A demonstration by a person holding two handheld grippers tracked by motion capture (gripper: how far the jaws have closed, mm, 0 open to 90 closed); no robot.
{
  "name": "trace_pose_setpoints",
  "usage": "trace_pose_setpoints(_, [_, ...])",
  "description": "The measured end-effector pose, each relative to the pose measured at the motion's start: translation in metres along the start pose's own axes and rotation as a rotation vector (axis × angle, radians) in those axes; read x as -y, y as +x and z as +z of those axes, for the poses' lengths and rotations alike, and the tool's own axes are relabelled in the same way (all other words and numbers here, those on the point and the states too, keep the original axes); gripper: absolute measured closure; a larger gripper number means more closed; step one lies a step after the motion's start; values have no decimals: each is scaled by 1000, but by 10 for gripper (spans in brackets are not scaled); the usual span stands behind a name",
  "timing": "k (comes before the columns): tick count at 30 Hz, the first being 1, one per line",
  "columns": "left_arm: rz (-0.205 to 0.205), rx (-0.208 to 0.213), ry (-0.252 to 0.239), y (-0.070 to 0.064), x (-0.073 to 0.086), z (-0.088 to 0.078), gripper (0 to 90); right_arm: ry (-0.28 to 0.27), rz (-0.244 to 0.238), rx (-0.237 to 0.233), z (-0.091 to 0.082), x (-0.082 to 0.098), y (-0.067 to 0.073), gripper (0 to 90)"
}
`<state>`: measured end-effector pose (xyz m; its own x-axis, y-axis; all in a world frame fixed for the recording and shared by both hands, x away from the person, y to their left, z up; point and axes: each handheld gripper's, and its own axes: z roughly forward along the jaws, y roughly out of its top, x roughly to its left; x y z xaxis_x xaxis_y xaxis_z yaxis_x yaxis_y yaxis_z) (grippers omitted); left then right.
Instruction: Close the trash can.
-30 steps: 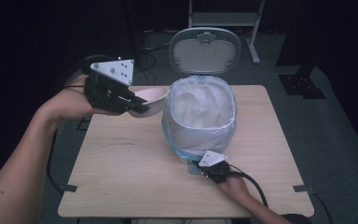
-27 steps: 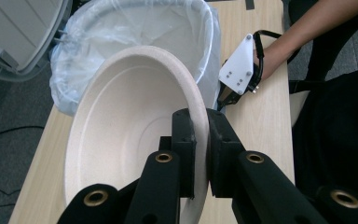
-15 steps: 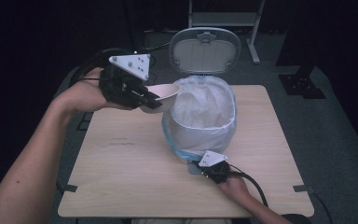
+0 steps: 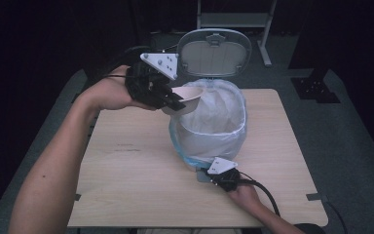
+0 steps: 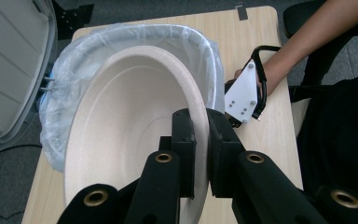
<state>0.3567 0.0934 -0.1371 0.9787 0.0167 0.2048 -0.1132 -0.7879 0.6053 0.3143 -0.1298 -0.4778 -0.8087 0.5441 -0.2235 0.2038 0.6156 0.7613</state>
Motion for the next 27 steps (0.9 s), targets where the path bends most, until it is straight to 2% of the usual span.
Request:
trace_pose_setpoints(15, [27, 45, 5, 15, -26, 40, 831, -2, -1, -2, 0, 0, 0, 900])
trace_pose_setpoints(18, [24, 39, 0, 18, -26, 47, 820, -2, -1, -2, 0, 0, 0, 900])
trace_pose_setpoints(20, [11, 20, -1, 21, -27, 51, 763, -2, -1, -1, 0, 0, 0, 900])
trace_pose_setpoints(23, [18, 22, -22, 18, -27, 50, 723, -2, 0, -2, 0, 0, 0, 900])
trace_pose_setpoints(27, [21, 24, -53, 11, -23, 41, 682, -3, 1, -1, 0, 0, 0, 900])
